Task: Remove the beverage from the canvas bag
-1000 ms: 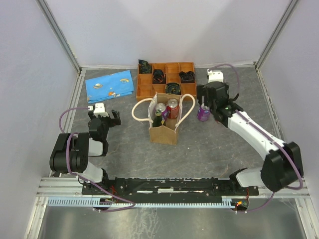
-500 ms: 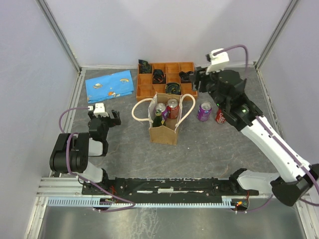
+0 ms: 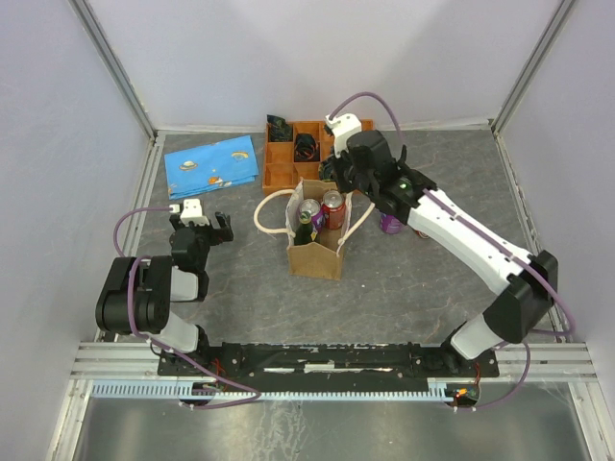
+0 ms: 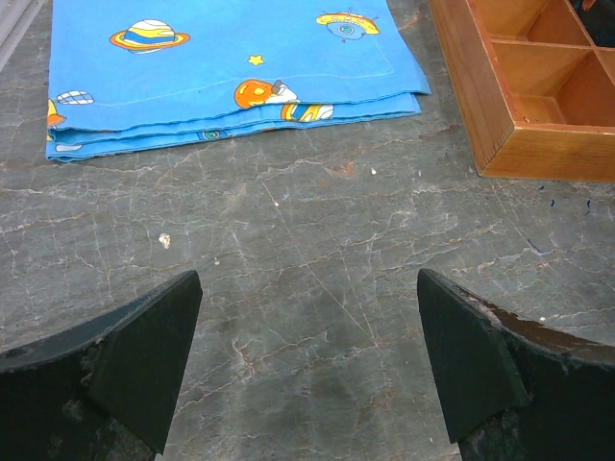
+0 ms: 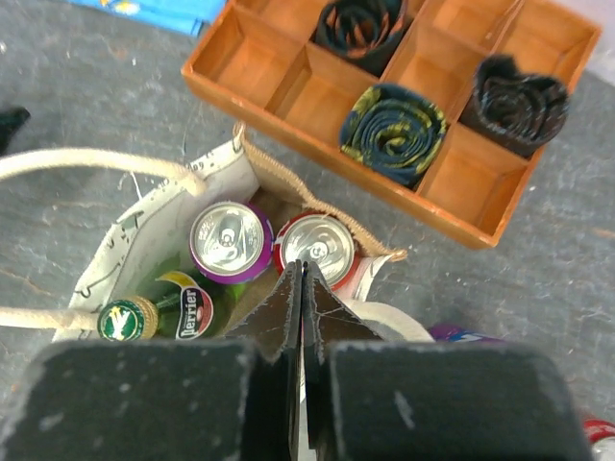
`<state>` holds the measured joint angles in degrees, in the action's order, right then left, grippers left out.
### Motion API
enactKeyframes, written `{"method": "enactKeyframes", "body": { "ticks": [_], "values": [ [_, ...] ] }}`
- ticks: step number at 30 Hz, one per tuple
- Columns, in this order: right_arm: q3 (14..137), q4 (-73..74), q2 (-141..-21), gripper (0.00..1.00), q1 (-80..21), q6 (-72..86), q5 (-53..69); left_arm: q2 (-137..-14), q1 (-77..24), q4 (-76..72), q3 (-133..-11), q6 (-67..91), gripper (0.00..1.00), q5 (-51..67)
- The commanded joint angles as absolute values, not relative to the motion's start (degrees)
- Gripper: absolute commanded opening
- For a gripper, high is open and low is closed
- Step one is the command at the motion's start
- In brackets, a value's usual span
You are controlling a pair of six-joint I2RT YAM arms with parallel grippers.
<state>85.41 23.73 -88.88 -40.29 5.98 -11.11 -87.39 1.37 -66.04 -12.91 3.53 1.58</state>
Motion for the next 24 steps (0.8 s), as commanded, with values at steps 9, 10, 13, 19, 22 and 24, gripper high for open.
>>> {"method": "enactKeyframes", "body": {
  "ticks": [9, 10, 13, 19, 22, 24],
  "values": [
    [89.3, 26.3, -98.0, 0.3, -40.3, 8.4, -6.6, -87.1, 1.1, -68.2, -13.2, 1.5, 0.99, 1.0],
    [89.3, 26.3, -98.8, 0.32, -40.3, 8.7, -6.8, -87.1, 1.1, -68.2, -13.2, 1.5, 0.99, 1.0],
    [89.8, 27.1, -100.6, 0.39, -40.3, 9.4, -8.0, -87.1, 1.1, -68.3, -13.1, 1.5, 0.99, 1.1],
    [89.6, 27.4, -102.2, 0.66, -40.3, 10.1, -12.6, -87.1, 1.1, -68.2, -13.2, 1.5, 0.99, 1.0],
    [89.5, 27.3, -102.9, 0.73, -40.3, 10.3, -14.9, -87.1, 1.1, -68.2, -13.2, 1.5, 0.99, 1.1],
    [89.4, 27.3, -103.5, 0.73, -40.3, 10.4, -15.9, -87.2, 1.1, -68.2, -13.2, 1.5, 0.99, 1.0]
  ]
}}
